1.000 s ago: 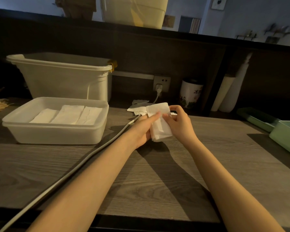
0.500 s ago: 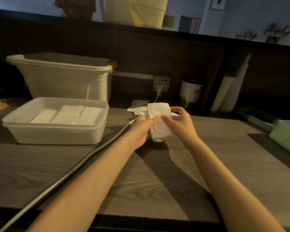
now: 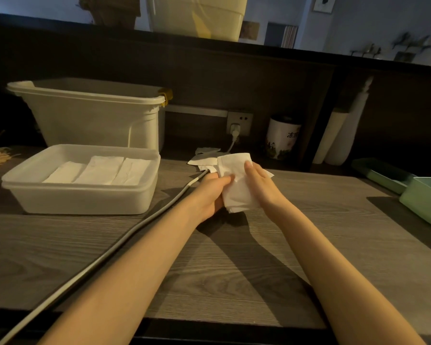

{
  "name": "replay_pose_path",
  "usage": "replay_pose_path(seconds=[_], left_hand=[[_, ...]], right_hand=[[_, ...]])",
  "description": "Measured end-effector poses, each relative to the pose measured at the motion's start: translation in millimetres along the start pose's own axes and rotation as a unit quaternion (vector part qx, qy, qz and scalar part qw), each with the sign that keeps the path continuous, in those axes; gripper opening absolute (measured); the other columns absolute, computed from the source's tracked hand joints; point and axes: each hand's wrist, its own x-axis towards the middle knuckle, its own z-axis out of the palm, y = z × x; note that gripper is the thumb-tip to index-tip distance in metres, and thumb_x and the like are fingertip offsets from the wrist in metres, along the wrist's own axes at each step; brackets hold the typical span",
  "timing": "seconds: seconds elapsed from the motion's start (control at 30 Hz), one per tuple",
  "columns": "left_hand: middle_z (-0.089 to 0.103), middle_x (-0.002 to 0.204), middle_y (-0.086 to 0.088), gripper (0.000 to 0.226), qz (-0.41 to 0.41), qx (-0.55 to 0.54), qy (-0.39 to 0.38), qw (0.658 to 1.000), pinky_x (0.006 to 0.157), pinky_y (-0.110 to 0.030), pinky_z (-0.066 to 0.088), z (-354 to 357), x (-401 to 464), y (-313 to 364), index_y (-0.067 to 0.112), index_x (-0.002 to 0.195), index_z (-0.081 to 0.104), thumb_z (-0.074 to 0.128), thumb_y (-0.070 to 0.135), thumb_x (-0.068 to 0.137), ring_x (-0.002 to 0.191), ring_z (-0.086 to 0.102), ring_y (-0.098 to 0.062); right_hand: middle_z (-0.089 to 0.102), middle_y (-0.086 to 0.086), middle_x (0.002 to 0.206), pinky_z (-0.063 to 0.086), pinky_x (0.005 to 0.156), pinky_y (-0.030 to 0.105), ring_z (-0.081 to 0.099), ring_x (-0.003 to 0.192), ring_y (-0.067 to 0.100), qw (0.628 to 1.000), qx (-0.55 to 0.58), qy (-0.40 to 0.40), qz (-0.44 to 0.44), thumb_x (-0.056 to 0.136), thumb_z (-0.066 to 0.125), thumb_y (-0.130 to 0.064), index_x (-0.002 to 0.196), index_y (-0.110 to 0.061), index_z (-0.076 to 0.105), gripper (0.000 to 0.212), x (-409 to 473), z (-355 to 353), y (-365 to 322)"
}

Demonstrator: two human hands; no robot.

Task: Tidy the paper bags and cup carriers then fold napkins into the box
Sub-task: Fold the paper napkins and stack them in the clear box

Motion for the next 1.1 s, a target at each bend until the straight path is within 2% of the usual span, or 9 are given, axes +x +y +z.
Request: replay_pose_path(seconds=[0.17,0.27,0.47,0.57,0.63,0.77,0.83,0.97,1.1], left_hand=[[0.061,0.112,-0.009,0.037,-0.011,0.054,-0.029,0.998,0.076,-0.032,0.055,0.2,-2.8,-0.3,0.012,0.13,0.045,0.051,0.012,0.094,0.099,0.061,-0.022],[0.06,0.112,-0.008,0.038,-0.015,0.093,-0.048,0.994,0.078,-0.032,0.054,-0.8,-3.8,0.7,0.012,0.13,0.044,0.052,0.008,0.093,0.101,0.06,-0.022],[0.06,0.117,-0.009,0.041,-0.001,0.138,-0.062,0.989,0.081,-0.032,0.053,0.6,-4.8,1.1,0.011,0.129,0.045,0.057,0.006,0.089,0.107,0.06,-0.022],[0.062,0.116,-0.009,0.044,-0.001,0.142,-0.054,0.988,0.084,-0.036,0.054,0.0,-3.8,0.1,0.011,0.127,0.046,0.062,0.01,0.086,0.104,0.061,-0.023],[0.062,0.112,-0.007,0.039,0.007,0.132,-0.054,0.99,0.085,-0.035,0.053,-1.0,-3.1,0.9,0.012,0.125,0.047,0.06,0.011,0.088,0.103,0.061,-0.021],[0.061,0.11,-0.003,0.035,0.017,0.091,-0.011,0.996,0.081,-0.03,0.051,-8.7,0.0,7.9,0.013,0.123,0.049,0.058,0.013,0.09,0.097,0.059,-0.016],[0.059,0.116,-0.004,0.036,0.033,0.093,0.035,0.995,0.079,-0.03,0.05,-14.7,2.4,11.3,0.012,0.124,0.049,0.058,0.013,0.09,0.097,0.058,-0.016],[0.057,0.122,-0.009,0.039,0.065,0.107,0.12,0.985,0.081,-0.03,0.049,-27.7,7.8,14.1,0.009,0.126,0.048,0.059,0.013,0.089,0.107,0.057,-0.02],[0.058,0.124,-0.01,0.039,0.079,0.097,0.156,0.98,0.085,-0.032,0.049,-36.5,12.8,13.9,0.008,0.126,0.049,0.06,0.014,0.089,0.112,0.057,-0.024]], right_hand=[[0.044,0.011,0.134,0.045,0.1,0.044,0.05,0.118,0.027,1.0,0.014,-0.001,0.02,0.102,0.027,-0.04,0.143,-0.015,0.027,0.049,1.7,2.0,4.8],[0.046,0.01,0.134,0.047,0.098,0.044,0.051,0.116,0.026,1.0,0.002,0.022,0.01,0.1,0.035,-0.038,0.141,-0.016,0.031,0.047,5.6,-0.4,8.0],[0.055,0.004,0.122,0.054,0.07,0.026,0.059,0.1,0.017,0.993,0.06,0.099,-0.025,0.092,0.058,-0.026,0.123,-0.023,0.051,0.032,10.1,-11.0,12.0],[0.057,0.001,0.116,0.056,0.078,0.034,0.06,0.102,0.018,0.988,0.107,0.1,-0.045,0.09,0.061,-0.026,0.117,-0.027,0.053,0.029,9.0,-13.0,13.4],[0.057,0.0,0.116,0.055,0.084,0.037,0.059,0.104,0.018,0.989,0.108,0.084,-0.055,0.09,0.06,-0.026,0.122,-0.025,0.053,0.033,10.7,-14.3,11.8],[0.065,0.001,0.106,0.054,0.083,0.029,0.063,0.096,0.015,0.983,0.15,0.096,-0.037,0.093,0.056,-0.023,0.121,-0.016,0.056,0.029,18.5,-26.5,11.6],[0.066,-0.001,0.096,0.052,0.075,0.023,0.063,0.086,0.011,0.985,0.1,0.133,-0.037,0.095,0.054,-0.02,0.118,-0.012,0.058,0.025,21.9,-32.4,18.6],[0.063,0.0,0.107,0.044,0.071,0.017,0.056,0.09,0.008,0.977,-0.118,0.169,-0.056,0.094,0.055,-0.02,0.115,-0.015,0.06,0.022,28.3,-34.3,37.9],[0.06,-0.001,0.111,0.05,0.078,0.03,0.055,0.098,0.013,0.934,-0.312,0.155,-0.078,0.091,0.06,-0.025,0.117,-0.02,0.058,0.027,32.5,-31.9,48.4]])
